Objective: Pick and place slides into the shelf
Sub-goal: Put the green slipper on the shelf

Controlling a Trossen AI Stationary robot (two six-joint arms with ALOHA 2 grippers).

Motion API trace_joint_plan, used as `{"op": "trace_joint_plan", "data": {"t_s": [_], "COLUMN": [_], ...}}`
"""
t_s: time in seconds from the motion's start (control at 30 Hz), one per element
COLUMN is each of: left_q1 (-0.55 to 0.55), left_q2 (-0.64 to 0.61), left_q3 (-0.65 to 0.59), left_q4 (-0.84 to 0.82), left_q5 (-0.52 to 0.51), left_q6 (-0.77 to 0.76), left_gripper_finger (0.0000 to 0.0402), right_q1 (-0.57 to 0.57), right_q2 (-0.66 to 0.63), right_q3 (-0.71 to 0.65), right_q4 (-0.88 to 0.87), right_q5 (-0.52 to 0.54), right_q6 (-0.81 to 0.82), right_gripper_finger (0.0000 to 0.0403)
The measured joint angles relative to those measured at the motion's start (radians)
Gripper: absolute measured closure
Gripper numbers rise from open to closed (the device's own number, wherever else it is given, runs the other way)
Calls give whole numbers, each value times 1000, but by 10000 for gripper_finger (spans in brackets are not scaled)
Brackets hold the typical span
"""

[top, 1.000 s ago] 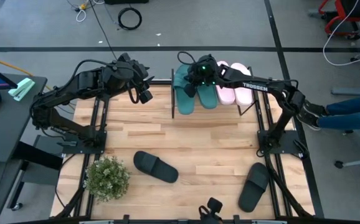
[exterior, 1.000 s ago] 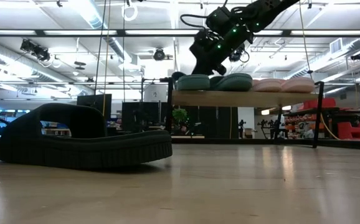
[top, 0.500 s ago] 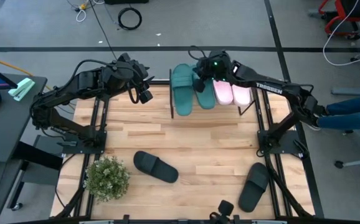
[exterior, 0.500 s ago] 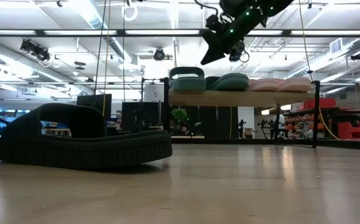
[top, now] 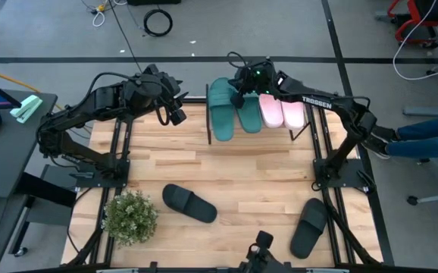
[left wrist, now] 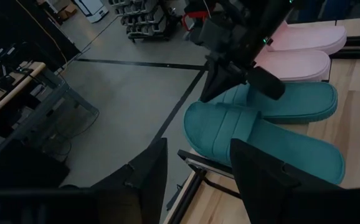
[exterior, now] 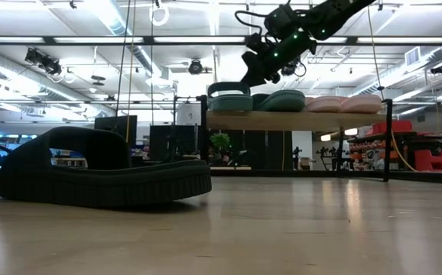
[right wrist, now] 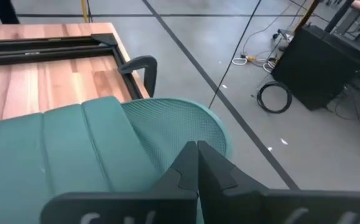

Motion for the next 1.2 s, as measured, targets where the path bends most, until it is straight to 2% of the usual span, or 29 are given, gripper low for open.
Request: {"op": "trace_joint_plan", "data": {"t_s": [0.3,0.7,1.2], "left_q1": [0,0,0], "left_q2": [0,0,8], "left_q3": [0,0,0], "left_q4": [1,-3,-5], "left_q5": [0,0,-1], "left_q6": [0,0,0], "left_gripper_finger": [221,222,221], "right_q1": [0,-9,-25], "right_q2": [1,113,132], "right_q3": [2,7,9], "right_q4": [-3,31,-72], "right_q5": [-2,-21,-21], "right_q6": [-7,2,-1], "right_gripper_finger": [403,403,403]}}
